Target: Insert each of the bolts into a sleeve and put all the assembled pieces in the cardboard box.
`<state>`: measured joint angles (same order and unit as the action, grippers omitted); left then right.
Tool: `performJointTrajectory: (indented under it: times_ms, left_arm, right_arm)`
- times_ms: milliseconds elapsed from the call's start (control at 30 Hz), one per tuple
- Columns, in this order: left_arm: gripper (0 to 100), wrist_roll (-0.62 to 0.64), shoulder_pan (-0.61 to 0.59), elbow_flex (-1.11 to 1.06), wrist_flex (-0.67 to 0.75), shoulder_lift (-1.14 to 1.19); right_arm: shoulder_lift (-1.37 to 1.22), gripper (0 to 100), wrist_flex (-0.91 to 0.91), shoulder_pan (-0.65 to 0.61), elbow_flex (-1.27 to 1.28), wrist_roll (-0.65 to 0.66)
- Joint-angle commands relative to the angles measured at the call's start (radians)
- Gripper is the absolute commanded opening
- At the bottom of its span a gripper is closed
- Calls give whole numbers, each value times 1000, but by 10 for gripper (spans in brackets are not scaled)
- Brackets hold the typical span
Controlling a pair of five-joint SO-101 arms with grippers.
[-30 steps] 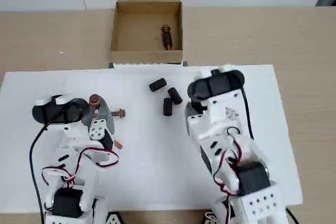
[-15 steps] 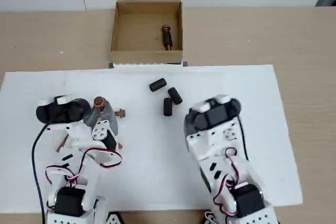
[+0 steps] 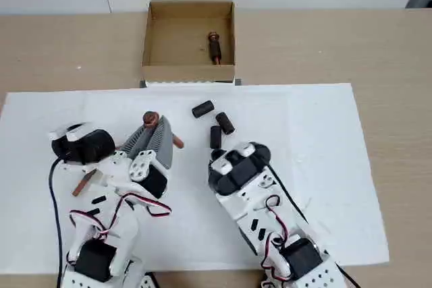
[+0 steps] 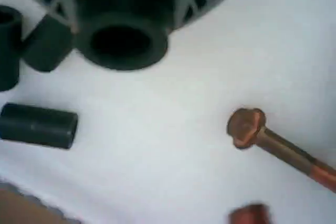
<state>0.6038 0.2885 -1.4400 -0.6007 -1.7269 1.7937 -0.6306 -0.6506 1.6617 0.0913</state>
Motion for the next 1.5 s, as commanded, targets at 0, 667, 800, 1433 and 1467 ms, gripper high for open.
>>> performJointTrajectory:
  times_ms: [0,667,800,1433,1467]
  left_arm:
    - [6,6,54,5,40,-17]
    - [6,6,150,-36,40,-15]
    - [6,6,150,-58,41,-15]
    - [6,2,207,-104,35,-17]
    - [6,2,218,-99,5,-17]
  right_arm:
    - [5,4,64,-27,14,54]
    - [5,4,88,-31,-3,121]
    - [5,4,87,-33,-11,123]
    - [5,4,87,-64,-9,123]
    - [5,4,88,-64,-9,123]
